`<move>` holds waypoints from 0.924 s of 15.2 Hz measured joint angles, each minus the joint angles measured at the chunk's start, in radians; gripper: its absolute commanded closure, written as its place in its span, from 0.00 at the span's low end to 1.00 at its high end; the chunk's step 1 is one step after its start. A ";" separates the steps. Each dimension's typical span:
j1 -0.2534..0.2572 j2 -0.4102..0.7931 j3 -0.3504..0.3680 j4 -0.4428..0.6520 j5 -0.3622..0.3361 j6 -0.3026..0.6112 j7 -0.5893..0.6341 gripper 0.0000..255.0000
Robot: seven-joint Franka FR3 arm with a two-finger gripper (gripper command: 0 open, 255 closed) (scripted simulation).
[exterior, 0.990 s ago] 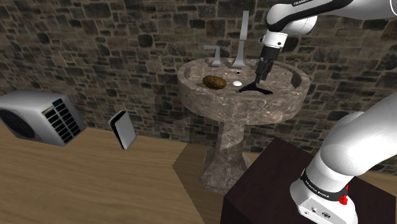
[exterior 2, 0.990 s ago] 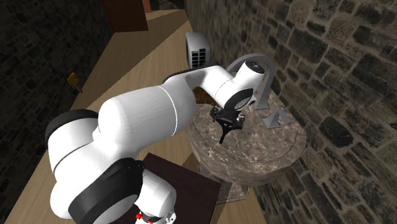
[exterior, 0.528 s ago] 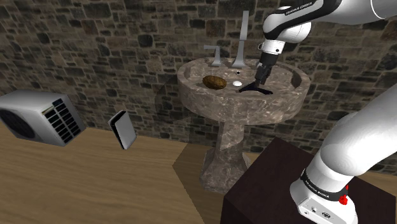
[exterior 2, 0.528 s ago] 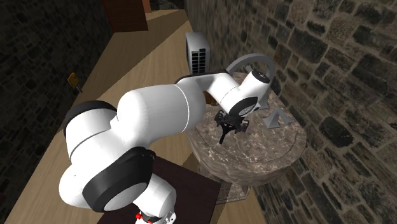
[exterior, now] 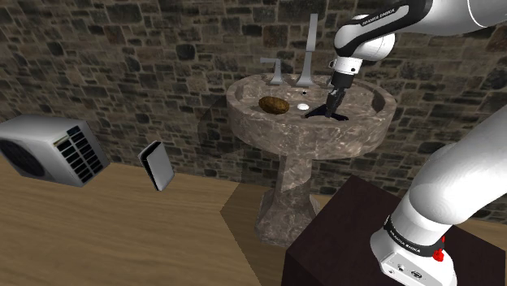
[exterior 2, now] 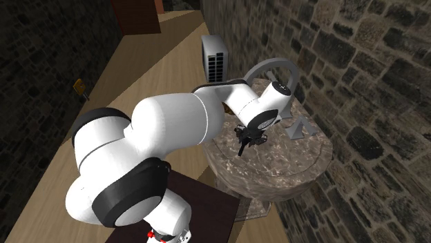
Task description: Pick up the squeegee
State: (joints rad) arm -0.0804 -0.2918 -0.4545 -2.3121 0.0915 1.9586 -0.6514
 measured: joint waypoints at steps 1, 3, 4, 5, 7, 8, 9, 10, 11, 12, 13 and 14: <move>0.000 0.000 0.000 0.000 0.000 0.000 0.000 1.00; 0.000 0.000 0.000 0.000 0.000 0.000 0.000 1.00; 0.000 0.000 0.000 0.000 0.000 0.000 0.000 1.00; 0.000 0.000 0.000 0.000 0.000 0.000 0.000 1.00; 0.000 -0.002 0.001 0.003 -0.001 -0.005 0.002 1.00; 0.000 -0.004 0.002 0.012 -0.002 -0.016 0.004 1.00; -0.001 -0.008 0.003 0.020 -0.004 -0.028 0.007 1.00; -0.001 -0.013 0.004 0.029 -0.006 -0.040 0.010 1.00; -0.001 -0.016 0.006 0.039 -0.007 -0.052 0.015 1.00; -0.001 -0.021 0.009 0.048 -0.009 -0.066 0.019 1.00; -0.002 -0.026 0.009 0.058 -0.011 -0.080 0.020 1.00; -0.002 -0.031 0.010 0.068 -0.013 -0.094 0.024 1.00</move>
State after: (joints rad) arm -0.0827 -0.3226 -0.4441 -2.2443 0.0790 1.8647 -0.6274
